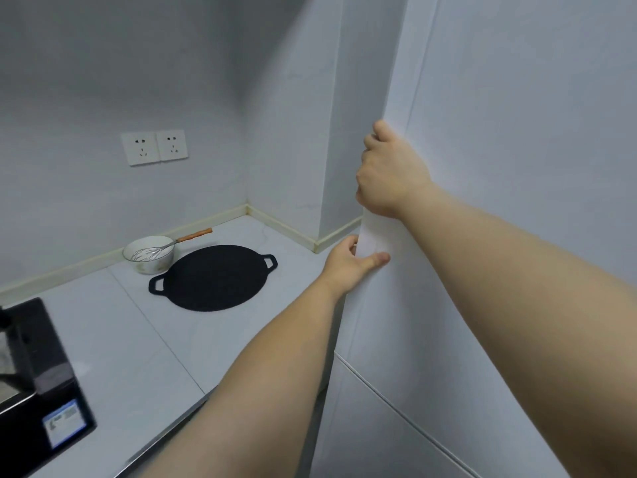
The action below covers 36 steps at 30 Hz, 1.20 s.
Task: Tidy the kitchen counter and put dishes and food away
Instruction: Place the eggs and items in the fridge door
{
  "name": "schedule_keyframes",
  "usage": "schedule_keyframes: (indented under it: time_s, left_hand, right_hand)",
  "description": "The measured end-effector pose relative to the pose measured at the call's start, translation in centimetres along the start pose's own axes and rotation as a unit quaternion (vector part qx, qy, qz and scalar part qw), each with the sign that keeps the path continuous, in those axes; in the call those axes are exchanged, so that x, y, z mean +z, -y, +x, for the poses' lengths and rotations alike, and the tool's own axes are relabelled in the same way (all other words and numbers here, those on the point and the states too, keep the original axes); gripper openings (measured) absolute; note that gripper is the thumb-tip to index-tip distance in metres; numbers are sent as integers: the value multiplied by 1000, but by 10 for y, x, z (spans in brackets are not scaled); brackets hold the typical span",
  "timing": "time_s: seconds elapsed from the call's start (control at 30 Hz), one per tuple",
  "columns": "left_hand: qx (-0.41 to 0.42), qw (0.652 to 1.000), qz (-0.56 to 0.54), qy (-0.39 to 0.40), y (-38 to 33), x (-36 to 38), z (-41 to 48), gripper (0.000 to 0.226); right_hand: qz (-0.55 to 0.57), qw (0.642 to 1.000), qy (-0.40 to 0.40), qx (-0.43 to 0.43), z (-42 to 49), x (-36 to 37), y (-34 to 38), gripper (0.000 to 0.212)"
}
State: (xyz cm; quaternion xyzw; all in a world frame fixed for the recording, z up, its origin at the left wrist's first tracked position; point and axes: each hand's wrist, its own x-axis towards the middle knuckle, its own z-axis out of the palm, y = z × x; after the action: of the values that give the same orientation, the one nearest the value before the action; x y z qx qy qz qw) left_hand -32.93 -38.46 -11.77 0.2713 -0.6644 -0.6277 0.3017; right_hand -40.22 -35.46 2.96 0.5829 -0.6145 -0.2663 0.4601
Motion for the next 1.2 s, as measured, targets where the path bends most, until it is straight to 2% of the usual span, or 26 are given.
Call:
schedule_keyframes:
  time_s: [0.17, 0.4, 0.6, 0.77, 0.83, 0.97, 1.2]
  left_hand:
    - [-12, 1000, -9, -19, 6, -6, -12, 40]
    - [-4, 999, 18, -32, 4, -18, -35, 28]
    - [2, 1000, 12, -7, 7, -36, -54, 25]
    - [-4, 1000, 6, 6, 8, -54, -84, 23]
    - [-7, 1000, 18, -2, 10, -59, -97, 24]
    - [1, 999, 42, -9, 12, -69, -133, 37]
    - [1, 998, 64, 19, 9, -91, -196, 32]
  right_hand:
    - [-6, 1000, -12, 8, 1, -6, 8, 42]
    - [-5, 1000, -11, 5, -5, -31, 19, 40]
    - [-5, 1000, 7, 17, -9, -54, 31, 34]
    - [-14, 999, 41, 24, -15, -86, 45, 34]
    - [-18, 999, 25, 25, -20, -101, 50, 36]
    - [8, 1000, 22, 17, -36, -134, 62, 49]
    - [20, 999, 37, 17, -74, -196, 83, 43]
